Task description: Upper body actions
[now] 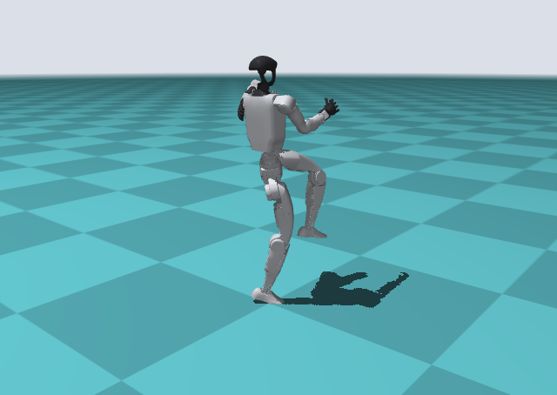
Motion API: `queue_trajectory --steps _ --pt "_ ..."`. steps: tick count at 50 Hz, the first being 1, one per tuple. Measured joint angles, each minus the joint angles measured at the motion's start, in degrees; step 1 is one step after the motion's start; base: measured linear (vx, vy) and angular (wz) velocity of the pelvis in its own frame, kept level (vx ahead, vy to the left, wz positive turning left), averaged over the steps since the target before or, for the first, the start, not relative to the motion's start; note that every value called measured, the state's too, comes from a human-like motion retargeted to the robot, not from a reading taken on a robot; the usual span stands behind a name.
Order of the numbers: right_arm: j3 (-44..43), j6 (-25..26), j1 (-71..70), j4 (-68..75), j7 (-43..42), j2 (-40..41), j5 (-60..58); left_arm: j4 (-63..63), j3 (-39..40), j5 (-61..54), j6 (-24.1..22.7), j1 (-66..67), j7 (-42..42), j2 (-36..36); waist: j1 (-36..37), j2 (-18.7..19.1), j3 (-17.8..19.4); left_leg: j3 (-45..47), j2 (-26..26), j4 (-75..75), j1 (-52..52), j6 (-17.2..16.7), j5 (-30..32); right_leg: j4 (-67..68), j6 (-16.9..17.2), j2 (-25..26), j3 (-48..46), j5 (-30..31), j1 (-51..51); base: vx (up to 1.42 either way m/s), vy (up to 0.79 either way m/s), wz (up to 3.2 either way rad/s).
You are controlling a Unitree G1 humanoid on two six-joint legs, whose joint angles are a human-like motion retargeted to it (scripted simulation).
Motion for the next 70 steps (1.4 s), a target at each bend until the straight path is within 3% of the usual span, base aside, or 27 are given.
queue_trajectory --steps 5,7,10,13,16,18,20,26,28,30,32,33,37,40,42,46,50,57,60,65,67,70 --pt "-1.0 -1.3 0.2 3.1 -2.4 -1.4 -4.2 0.0 -2.6 1.6 -3.9 -3.1 -1.7 3.6 -1.9 -1.5 -7.1 -5.9 -1.7 0.2 7.1 -2.9 1.7 -3.4 0.2 4.2 -0.7 -4.2 -2.0 0.04 0.09 0.70" --pt "-2.3 -2.6 2.7 7.5 -2.7 2.8 -6.2 0.0 -4.8 2.5 -6.7 -5.0 -2.8 3.5 -6.0 -2.3 -15.0 -8.0 -4.2 -7.0 12.2 -2.9 2.5 -6.2 0.2 7.9 -3.4 -4.6 -1.5 0.20 0.14 1.02" --pt "-4.1 -7.3 4.1 12.3 -1.2 6.3 -6.2 0.0 -3.3 4.2 -7.8 -13.5 -4.7 2.2 -16.2 2.3 -22.1 -13.9 -6.5 -19.9 18.1 -2.4 3.4 -7.9 0.4 15.0 -9.6 -4.8 -2.6 0.11 0.12 1.65" --pt "-4.2 -9.1 7.5 16.4 -0.2 9.0 -3.7 0.0 -1.5 4.4 -8.1 -19.9 -5.2 1.0 -22.1 4.1 -27.4 -16.1 -8.4 -34.4 26.0 -2.9 2.4 -9.5 1.0 18.7 -12.6 -4.9 -3.5 0.19 0.06 1.05" --pt "-2.1 -11.0 12.1 21.1 -0.6 10.4 -1.2 0.0 0.1 3.2 -8.1 -27.1 -4.5 -1.7 -28.2 5.6 -31.2 -21.2 -13.5 -49.6 32.3 -2.4 1.3 -11.3 1.5 21.2 -14.9 -4.8 -3.5 0.26 0.03 0.73" --pt "-1.1 -11.3 15.2 23.4 -1.2 10.1 -1.0 0.0 1.0 2.0 -8.1 -30.6 -3.6 -3.7 -31.3 5.8 -32.7 -21.3 -15.5 -58.3 35.8 -3.6 -3.2 -12.1 2.0 21.8 -16.5 -4.7 -3.8 0.25 0.00 0.84" --pt "-0.2 -11.2 18.9 25.9 -1.7 9.4 -1.6 0.0 1.9 0.7 -8.1 -34.2 -2.6 -5.4 -33.9 5.9 -33.6 -19.7 -17.3 -65.4 38.4 -2.2 -6.9 -12.5 2.6 21.8 -18.2 -4.6 -3.7 0.26 -0.04 0.77" --pt "-0.1 -7.8 31.1 35.4 -0.8 6.4 -7.0 0.0 8.1 -3.5 -8.1 -45.8 0.4 -10.2 -40.1 6.5 -32.2 -24.2 -20.5 -74.9 41.7 -0.1 -5.3 -6.8 3.5 19.7 -24.0 -4.3 -3.9 0.28 -0.01 0.67" --pt "-0.6 -4.7 34.7 40.3 -1.2 4.8 -9.7 0.0 11.5 -6.3 -8.1 -49.9 2.6 -13.6 -41.5 7.8 -29.9 -25.3 -19.8 -75.6 43.5 0.6 -4.9 2.5 2.4 17.8 -26.4 1.3 -5.9 0.30 0.08 0.29" --pt "-2.6 -1.1 37.9 46.4 -1.9 3.3 -12.0 0.0 14.4 -8.5 -8.1 -53.8 4.1 -15.8 -41.6 10.1 -27.2 -25.4 -18.2 -75.5 45.8 1.4 -5.4 16.9 1.0 13.2 -28.8 11.1 -9.7 0.26 0.16 -0.11" --pt "-5.9 1.7 41.5 53.2 -1.8 1.1 -13.5 0.0 15.4 -9.0 -8.1 -59.5 3.9 -14.2 -41.7 11.7 -24.8 -25.2 -18.5 -75.2 47.7 2.6 -6.0 32.9 -2.3 9.0 -26.0 17.6 -16.8 0.22 0.20 0.00" --pt "-7.6 2.6 43.9 56.4 -1.4 0.1 -13.6 0.0 15.4 -8.6 -8.1 -63.4 3.3 -12.0 -42.2 12.1 -23.5 -25.6 -18.9 -75.1 48.3 3.2 -5.9 40.9 -2.9 9.5 -22.4 17.3 -21.6 0.19 0.18 0.18" --pt "-11.5 5.3 56.1 66.8 3.4 -3.0 -14.7 0.0 16.1 -8.4 -8.1 -86.2 2.1 -1.4 -46.4 13.1 -18.6 -28.0 -21.0 -75.2 50.6 6.2 -5.6 70.2 -4.7 3.3 -18.4 9.7 -40.6 0.01 0.14 0.75" --pt "-13.1 11.9 67.2 66.8 10.4 -5.8 -19.9 0.0 19.1 -10.0 -8.1 -105.0 2.2 -2.0 -55.4 14.8 -15.0 -33.5 -21.6 -75.0 51.3 7.2 -4.8 83.0 -5.1 1.5 -15.9 4.7 -56.9 -0.03 0.07 1.71" --pt "-13.5 17.5 74.9 66.8 15.1 -8.1 -22.9 0.0 20.6 -12.0 -8.1 -107.1 3.2 -3.3 -60.5 15.0 -15.2 -35.3 -21.4 -73.9 51.6 7.3 -4.0 84.7 -6.7 0.3 -16.0 2.4 -64.0 0.10 0.04 1.30" --pt "-15.0 25.3 86.4 66.8 18.8 -11.9 -24.6 0.0 20.4 -14.1 -8.1 -107.1 4.0 -2.1 -66.8 14.0 -18.0 -36.3 -20.7 -71.3 51.2 7.2 -2.2 80.7 -9.7 0.5 -17.8 -0.8 -69.7 0.08 -0.07 0.56" --pt "-18.1 26.4 87.4 66.8 16.8 -13.6 -21.1 0.0 17.2 -14.0 -8.1 -107.1 3.0 0.7 -68.5 12.8 -21.1 -35.6 -21.3 -71.8 50.0 6.3 -3.4 75.1 -9.3 0.7 -18.5 -0.2 -66.7 0.01 -0.05 -0.34" --pt "-21.9 20.1 73.3 65.1 14.5 -11.3 -14.8 0.0 11.3 -14.7 -8.1 -106.6 2.9 2.3 -65.1 11.4 -26.6 -29.7 -26.1 -75.7 46.5 5.5 -4.6 63.9 -4.0 -2.9 -19.1 4.2 -48.5 0.12 -0.01 -0.83" --pt "-22.2 13.7 60.0 59.7 14.2 -6.5 -11.6 0.0 6.0 -12.1 -8.1 -101.1 -0.5 4.2 -61.1 11.1 -27.0 -24.5 -27.1 -77.6 46.2 5.6 -4.4 53.2 -1.8 -2.3 -18.2 8.7 -38.1 -0.11 0.09 -1.41" --pt "-14.7 7.2 44.9 49.9 11.5 -1.5 -12.8 0.0 2.0 -8.8 -8.1 -88.3 -4.9 6.1 -56.1 10.5 -26.3 -19.7 -26.7 -79.5 45.8 4.3 -4.7 27.3 3.2 6.3 -11.7 11.1 -22.5 -0.16 0.04 -0.98" --pt "-11.0 6.0 40.7 47.3 10.1 -0.3 -13.7 0.0 1.5 -8.2 -8.1 -82.9 -5.8 6.7 -54.1 10.0 -26.7 -17.8 -26.6 -80.1 45.4 3.7 -4.7 14.6 8.7 9.5 -8.8 3.5 -17.0 -0.18 0.03 -0.98" --pt "-5.7 4.3 35.9 44.6 9.7 1.9 -14.6 0.0 1.5 -8.4 -8.1 -74.6 -6.1 7.6 -49.5 8.2 -27.3 -13.2 -26.7 -80.8 46.4 2.6 -5.7 1.0 7.7 10.1 -12.2 -5.1 -11.6 -0.16 -0.05 -1.22"
